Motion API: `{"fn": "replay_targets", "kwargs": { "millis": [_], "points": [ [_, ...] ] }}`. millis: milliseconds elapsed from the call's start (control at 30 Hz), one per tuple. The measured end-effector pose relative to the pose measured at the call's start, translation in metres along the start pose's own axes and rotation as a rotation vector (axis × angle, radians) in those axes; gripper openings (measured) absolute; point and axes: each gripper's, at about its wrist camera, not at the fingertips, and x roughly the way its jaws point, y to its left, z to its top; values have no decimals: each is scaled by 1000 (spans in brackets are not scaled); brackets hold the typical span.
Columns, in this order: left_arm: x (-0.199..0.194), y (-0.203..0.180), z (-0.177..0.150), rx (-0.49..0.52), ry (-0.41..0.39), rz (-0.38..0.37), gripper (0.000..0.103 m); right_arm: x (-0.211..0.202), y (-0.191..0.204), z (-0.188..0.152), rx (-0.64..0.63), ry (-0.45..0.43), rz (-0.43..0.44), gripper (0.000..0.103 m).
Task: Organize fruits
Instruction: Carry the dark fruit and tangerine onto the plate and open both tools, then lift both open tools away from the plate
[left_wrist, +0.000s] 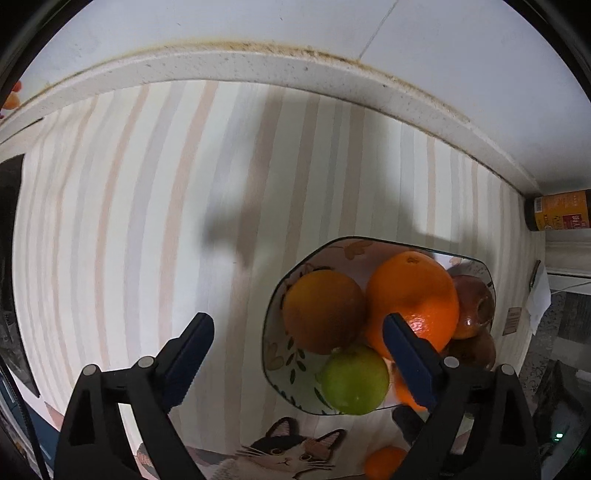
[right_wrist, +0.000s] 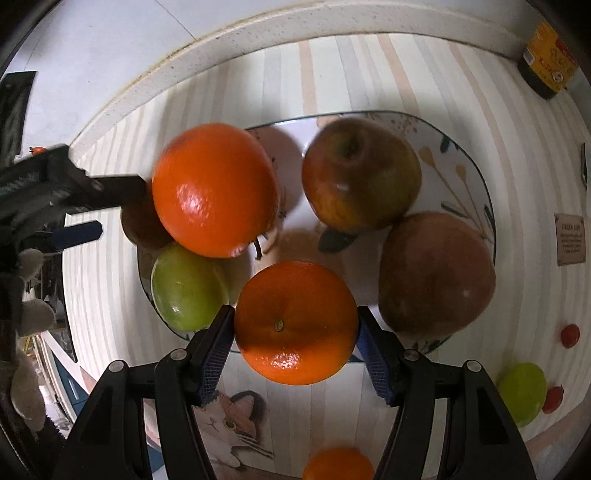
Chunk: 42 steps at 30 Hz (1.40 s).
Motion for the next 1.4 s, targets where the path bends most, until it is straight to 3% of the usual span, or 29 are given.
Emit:
{"fn": "replay_targets", "kwargs": {
  "millis": [33, 167, 367, 500, 1100, 1400],
  "points": [
    [-3, 1, -3, 4, -4, -2, 94, -5, 0, -2, 4, -9, 10, 93],
    [-18, 3, -17, 11, -34, 7, 94, -30, 5, -4, -18, -74, -33, 93],
    [-51, -2, -63, 46, -145, 74, 94, -72, 0, -12, -66, -167, -167, 93],
    [-69, -12, -91, 58, -217, 108, 94, -93, -10, -28, -72, -203, -199, 93],
    [-160, -50, -222, 128, -524, 115, 94, -202, -9, -139, -136, -425, -229, 94],
    [-198, -63, -268, 165, -625, 93, 94, -250, -7, -189, -143, -517, -201, 94]
  ]
}}
